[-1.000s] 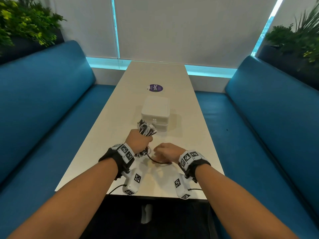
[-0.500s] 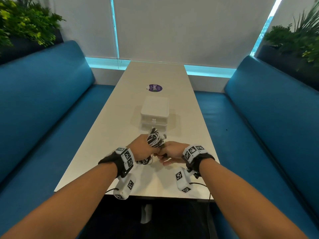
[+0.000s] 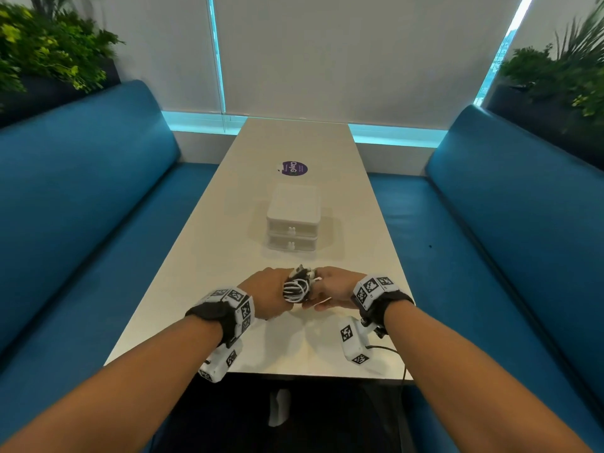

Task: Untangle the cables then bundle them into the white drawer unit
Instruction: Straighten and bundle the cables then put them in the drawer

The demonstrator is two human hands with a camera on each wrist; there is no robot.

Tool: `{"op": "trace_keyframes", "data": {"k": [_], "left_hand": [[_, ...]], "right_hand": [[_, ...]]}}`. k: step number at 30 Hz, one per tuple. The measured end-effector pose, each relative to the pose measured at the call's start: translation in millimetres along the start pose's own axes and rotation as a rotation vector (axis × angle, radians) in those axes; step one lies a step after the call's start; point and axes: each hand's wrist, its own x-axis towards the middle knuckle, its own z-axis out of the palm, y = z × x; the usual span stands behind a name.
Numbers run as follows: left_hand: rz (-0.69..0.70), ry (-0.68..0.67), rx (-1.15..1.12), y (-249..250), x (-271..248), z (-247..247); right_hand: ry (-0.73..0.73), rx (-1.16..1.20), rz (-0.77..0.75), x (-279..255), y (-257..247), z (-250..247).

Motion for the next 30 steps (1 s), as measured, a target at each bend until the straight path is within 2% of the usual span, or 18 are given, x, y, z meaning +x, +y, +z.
{"op": "trace_keyframes", "data": {"k": [3, 5, 6, 9, 10, 15, 17, 19, 20, 23, 27, 30], "left_hand": [[0.076, 0.008, 0.321, -0.3, -1.9, -1.9], [0.123, -0.003, 0.497, 0.9, -0.6, -5.0], [0.154, -0.008, 0.564, 2.0, 1.4, -6.3], [0.232, -0.025, 0.682, 10.3, 8.0, -11.4], [0.247, -0.024, 0.685, 13.2, 9.4, -13.3], [0.256, 0.072, 0.737, 17.8, 13.0, -20.0], [0.282, 0.100, 0.801, 14.1, 14.5, -18.9], [0.272, 0.073, 0.856, 11.3, 15.2, -16.5], [0.258, 0.061, 0.845, 10.5, 15.4, -15.0], [0.212, 0.084, 0.774, 9.3, 15.9, -16.7], [0.137, 0.146, 0.734, 4.0, 14.4, -26.4], [0.077, 0.175, 0.669, 1.1, 16.3, -31.2]], "right_hand": [[0.112, 0.125, -0.037, -4.4, -11.4, -15.1], [0.145, 0.103, -0.073, -7.2, -21.7, -22.8], [0.130, 0.003, -0.085, -8.9, -28.2, -24.4], [0.039, -0.554, -0.131, -13.3, -48.0, -18.4], [0.013, -0.650, -0.124, -13.7, -53.5, -16.9], [-0.196, -0.522, -0.102, 1.8, -50.7, -6.1], [-0.215, -0.561, -0.092, -3.0, -50.5, 0.0], [-0.241, -0.604, -0.055, -4.1, -48.5, 3.6], [-0.196, -0.665, -0.038, -5.2, -47.5, 5.8], [0.078, -0.836, -0.068, 0.5, -39.5, 11.0], [0.223, -0.838, -0.143, 2.4, -34.3, 9.9], [0.311, -0.934, -0.194, 0.2, -36.8, 7.0]]}}
